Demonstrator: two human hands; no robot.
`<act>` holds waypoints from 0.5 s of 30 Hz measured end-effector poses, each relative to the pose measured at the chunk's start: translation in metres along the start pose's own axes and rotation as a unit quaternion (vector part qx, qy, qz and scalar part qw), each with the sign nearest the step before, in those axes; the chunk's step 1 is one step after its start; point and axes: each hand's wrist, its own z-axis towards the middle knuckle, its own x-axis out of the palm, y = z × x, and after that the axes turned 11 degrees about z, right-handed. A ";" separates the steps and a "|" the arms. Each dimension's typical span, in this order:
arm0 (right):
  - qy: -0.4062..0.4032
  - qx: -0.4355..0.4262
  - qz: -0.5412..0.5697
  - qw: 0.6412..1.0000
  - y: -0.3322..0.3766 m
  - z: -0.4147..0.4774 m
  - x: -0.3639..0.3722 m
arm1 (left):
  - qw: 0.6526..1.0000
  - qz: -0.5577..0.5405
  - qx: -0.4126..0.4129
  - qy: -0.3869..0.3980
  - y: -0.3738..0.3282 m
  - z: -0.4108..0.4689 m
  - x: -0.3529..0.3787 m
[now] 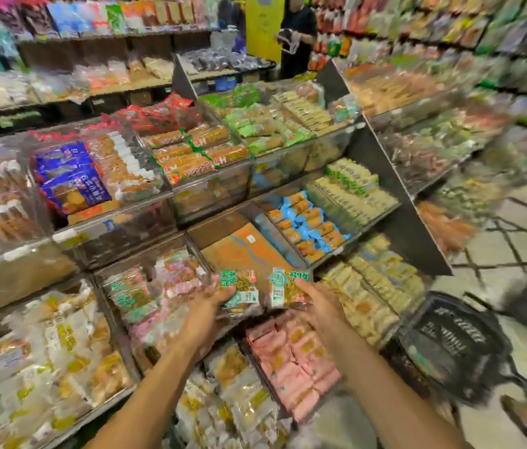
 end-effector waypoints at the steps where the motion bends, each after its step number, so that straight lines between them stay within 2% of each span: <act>1: -0.017 0.000 0.009 1.000 -0.001 0.003 -0.017 | 1.000 0.012 -0.002 0.022 0.002 0.003 0.010; 4: -0.037 -0.010 0.055 0.998 0.005 0.006 -0.066 | 0.996 0.027 -0.001 0.089 0.013 0.016 0.046; 7: -0.074 -0.026 0.069 0.995 0.022 -0.003 -0.110 | 0.993 0.046 -0.023 0.102 0.012 0.017 0.095; 11: -0.119 -0.040 0.089 0.988 0.048 -0.013 -0.174 | 0.982 0.085 -0.022 0.164 0.006 0.009 0.175; 15: -0.121 -0.057 0.120 0.984 0.071 -0.027 -0.236 | 0.976 0.115 -0.040 0.180 0.016 0.013 0.245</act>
